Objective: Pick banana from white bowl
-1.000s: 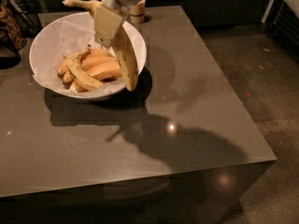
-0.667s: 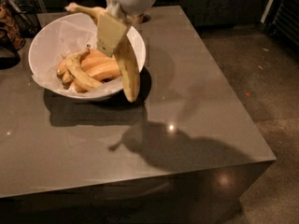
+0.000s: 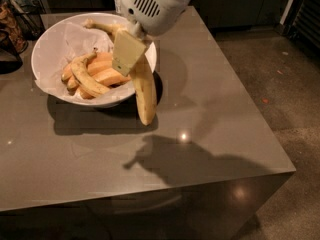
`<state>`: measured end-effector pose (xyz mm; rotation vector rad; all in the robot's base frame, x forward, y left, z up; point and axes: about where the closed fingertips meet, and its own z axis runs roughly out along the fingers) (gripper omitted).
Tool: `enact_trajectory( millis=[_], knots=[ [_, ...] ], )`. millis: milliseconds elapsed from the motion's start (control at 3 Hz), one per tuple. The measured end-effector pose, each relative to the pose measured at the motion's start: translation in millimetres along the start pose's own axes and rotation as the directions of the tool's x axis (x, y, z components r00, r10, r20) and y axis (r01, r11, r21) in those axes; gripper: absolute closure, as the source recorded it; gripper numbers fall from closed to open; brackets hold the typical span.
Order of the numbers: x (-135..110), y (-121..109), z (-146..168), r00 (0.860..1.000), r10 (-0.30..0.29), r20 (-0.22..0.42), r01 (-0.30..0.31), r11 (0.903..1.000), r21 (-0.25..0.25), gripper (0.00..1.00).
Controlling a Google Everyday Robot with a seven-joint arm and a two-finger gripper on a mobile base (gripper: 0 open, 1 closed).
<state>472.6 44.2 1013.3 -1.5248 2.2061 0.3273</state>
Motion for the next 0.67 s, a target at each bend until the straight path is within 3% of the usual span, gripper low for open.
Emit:
enact_trajectory(
  millis=[333,667],
  knots=[
    [24.3,37.8,-10.1,0.998,0.058,0.022,-0.058,0.9980,-0.025,1.00],
    [26.5,39.5,-8.6,0.998,0.060,0.018,-0.059,0.9979,-0.028,1.00]
  ],
)
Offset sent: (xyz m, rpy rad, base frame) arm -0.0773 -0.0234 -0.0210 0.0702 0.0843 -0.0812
